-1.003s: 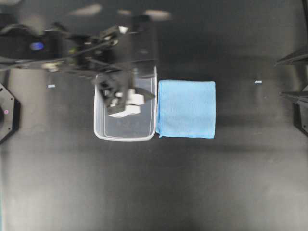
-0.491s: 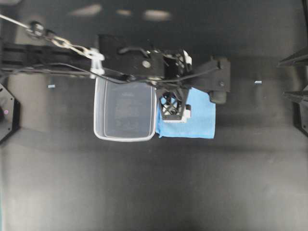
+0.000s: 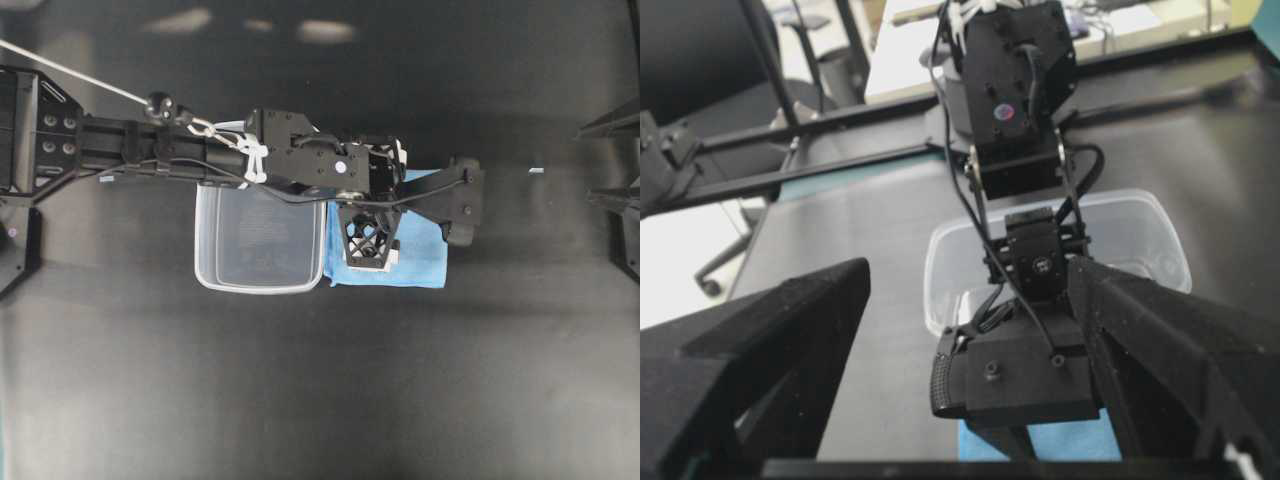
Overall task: Place the blue towel into the container with the left arm.
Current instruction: 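Lower the left gripper onto the towel's left edge and close it, then lift the pinched towel and swing it left over the container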
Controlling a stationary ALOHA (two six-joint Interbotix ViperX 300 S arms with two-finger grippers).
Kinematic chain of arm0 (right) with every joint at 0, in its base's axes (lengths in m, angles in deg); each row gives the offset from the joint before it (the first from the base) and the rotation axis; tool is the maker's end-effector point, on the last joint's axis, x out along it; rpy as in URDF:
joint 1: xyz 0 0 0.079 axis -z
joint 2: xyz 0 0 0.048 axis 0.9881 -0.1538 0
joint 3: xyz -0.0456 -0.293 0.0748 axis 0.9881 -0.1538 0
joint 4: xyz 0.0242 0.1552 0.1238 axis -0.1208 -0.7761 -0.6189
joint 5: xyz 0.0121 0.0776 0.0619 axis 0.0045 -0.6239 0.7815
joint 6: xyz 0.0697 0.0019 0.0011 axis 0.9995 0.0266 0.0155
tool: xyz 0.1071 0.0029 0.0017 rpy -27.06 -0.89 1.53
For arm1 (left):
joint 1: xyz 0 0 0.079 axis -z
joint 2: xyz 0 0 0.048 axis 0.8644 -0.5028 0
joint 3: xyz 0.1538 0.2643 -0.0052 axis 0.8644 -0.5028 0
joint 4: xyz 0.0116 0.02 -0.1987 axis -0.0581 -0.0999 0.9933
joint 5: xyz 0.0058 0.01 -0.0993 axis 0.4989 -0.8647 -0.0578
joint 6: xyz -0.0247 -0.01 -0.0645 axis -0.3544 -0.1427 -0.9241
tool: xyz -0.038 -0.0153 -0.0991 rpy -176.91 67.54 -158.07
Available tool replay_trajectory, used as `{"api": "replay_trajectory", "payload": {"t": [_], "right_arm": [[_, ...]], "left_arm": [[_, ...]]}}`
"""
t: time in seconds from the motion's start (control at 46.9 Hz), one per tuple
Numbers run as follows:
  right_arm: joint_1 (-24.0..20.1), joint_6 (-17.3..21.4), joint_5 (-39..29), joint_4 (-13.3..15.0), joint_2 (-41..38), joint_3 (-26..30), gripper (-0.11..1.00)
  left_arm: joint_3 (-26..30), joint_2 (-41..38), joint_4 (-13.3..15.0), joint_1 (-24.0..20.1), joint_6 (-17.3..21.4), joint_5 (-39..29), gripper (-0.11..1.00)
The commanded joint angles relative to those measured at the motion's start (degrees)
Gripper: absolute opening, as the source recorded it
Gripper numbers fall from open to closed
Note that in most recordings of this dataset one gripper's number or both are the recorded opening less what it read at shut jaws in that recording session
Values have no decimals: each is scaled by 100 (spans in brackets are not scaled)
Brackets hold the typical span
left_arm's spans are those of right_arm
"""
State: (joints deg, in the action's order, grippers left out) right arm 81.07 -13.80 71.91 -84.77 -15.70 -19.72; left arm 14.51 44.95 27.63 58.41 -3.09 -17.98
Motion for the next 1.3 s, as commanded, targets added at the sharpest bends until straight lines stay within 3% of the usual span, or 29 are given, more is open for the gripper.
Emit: {"api": "replay_trajectory", "payload": {"t": [0.0,0.149,0.342,0.448,0.64,0.896,1.067,1.281], "right_arm": [[-9,9,26,-26,-70,105,77],[-9,0,18,-26,-62,105,76],[-9,0,18,-26,-53,105,75],[-9,-9,-9,-26,-44,97,75],[88,-9,18,-26,-35,105,75],[167,-26,26,-26,-35,105,75],[167,-9,18,-26,-35,105,75],[167,-9,26,-26,-26,114,75]], "left_arm": [[-9,-88,-18,79,0,149,89],[-53,-70,-18,88,-18,193,78],[9,149,-18,79,9,176,25],[105,378,-18,35,44,132,5],[475,958,-18,0,53,-202,5],[475,2127,-18,0,-18,-1661,5],[-79,2795,-18,18,-35,-2329,5],[-1292,3428,-18,-9,-53,-2101,5]]}}
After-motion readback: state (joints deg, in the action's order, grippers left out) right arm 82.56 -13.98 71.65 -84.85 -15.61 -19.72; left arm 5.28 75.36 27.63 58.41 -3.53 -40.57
